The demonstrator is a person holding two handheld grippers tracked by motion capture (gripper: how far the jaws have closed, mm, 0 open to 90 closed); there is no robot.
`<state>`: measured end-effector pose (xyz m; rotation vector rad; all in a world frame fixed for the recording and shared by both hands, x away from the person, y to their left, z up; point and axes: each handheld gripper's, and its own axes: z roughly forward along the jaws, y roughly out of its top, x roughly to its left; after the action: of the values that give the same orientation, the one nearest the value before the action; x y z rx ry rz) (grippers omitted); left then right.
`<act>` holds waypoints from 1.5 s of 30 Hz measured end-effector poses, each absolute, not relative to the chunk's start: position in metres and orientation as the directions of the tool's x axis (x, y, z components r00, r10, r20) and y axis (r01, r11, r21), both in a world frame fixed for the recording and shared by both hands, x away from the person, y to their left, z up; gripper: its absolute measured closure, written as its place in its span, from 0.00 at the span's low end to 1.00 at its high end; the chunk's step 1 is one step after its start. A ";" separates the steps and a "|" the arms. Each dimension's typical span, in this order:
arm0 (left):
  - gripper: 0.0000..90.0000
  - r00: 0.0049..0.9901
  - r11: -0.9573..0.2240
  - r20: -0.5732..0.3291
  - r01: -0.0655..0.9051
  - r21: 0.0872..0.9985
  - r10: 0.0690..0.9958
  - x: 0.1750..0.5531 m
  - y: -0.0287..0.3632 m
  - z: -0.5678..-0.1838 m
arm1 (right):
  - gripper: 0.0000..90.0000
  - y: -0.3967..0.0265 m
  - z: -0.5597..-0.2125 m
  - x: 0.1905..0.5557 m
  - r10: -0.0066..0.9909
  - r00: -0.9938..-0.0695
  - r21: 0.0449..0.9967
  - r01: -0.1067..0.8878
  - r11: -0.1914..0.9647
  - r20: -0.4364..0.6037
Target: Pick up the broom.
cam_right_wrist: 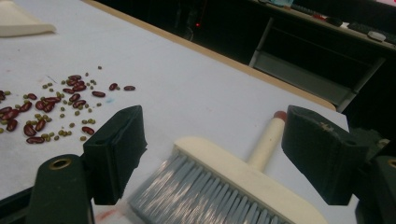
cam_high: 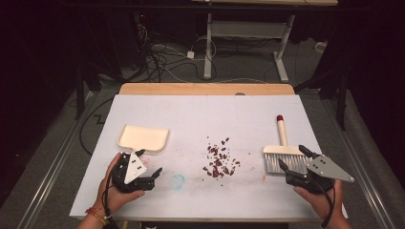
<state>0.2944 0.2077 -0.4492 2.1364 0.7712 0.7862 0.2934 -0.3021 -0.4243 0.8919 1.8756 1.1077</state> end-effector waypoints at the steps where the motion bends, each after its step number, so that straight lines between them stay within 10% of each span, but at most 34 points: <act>1: 0.20 0.635 -0.562 0.290 0.277 0.779 0.715 0.295 0.208 -0.449 | 0.25 -0.302 -0.425 0.293 0.846 -0.463 0.906 0.183 0.381 -0.263; 17: 0.20 0.658 -0.586 0.297 0.273 0.763 0.692 0.292 0.202 -0.452 | 0.28 -0.304 -0.417 0.310 0.866 -0.428 0.870 0.287 0.401 -0.259; 45: 0.20 0.693 -0.620 0.294 0.277 0.734 0.658 0.293 0.196 -0.456 | 0.48 -0.318 -0.448 0.484 0.968 -0.252 0.513 0.830 0.220 -0.008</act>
<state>0.2931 0.1960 -0.4565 2.2264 0.7114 0.7299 0.4841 -0.3179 -0.4476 1.6765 2.1740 0.5920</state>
